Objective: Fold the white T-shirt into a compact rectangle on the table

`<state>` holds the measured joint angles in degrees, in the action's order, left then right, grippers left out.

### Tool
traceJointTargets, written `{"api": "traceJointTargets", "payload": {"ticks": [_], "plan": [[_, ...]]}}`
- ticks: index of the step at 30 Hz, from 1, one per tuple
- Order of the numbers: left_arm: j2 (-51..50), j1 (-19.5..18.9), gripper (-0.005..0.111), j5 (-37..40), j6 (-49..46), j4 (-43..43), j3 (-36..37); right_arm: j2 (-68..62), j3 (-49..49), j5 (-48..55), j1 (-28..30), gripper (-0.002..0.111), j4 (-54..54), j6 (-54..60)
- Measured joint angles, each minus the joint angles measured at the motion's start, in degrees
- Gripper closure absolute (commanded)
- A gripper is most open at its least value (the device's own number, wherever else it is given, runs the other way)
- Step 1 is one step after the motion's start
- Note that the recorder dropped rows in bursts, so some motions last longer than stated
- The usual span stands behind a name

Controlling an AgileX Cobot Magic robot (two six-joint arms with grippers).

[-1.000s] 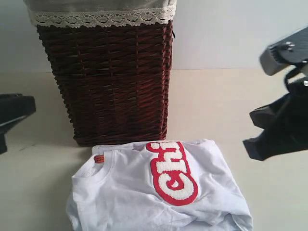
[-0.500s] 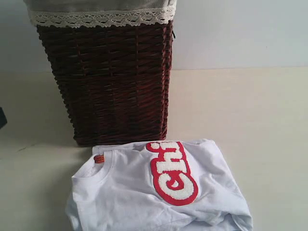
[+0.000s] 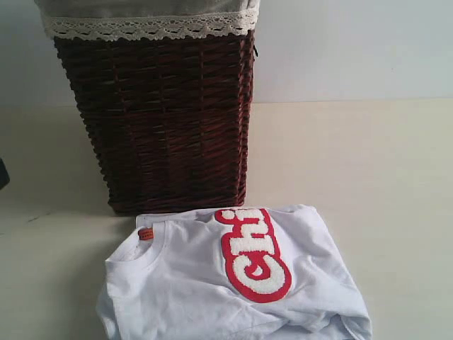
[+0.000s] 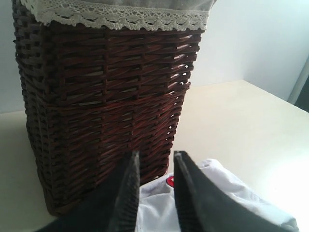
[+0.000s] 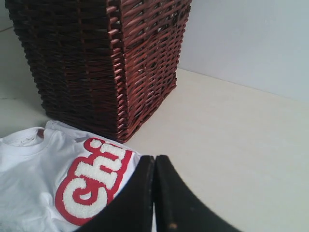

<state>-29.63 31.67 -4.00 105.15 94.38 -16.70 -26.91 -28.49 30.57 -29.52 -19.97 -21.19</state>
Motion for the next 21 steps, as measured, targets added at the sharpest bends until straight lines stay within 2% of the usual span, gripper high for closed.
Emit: {"api": "traceJointTargets", "payload": {"ticks": [18,21], "plan": [[0.13,0.00,0.080,0.00,0.00,0.00,0.00,0.00,0.00,0.00,0.00,0.108,0.11,0.00],[2.13,-1.27,0.080,0.57,-0.15,0.00,0.00,0.00,0.00,0.00,0.00,0.108,0.11,0.00]]}}
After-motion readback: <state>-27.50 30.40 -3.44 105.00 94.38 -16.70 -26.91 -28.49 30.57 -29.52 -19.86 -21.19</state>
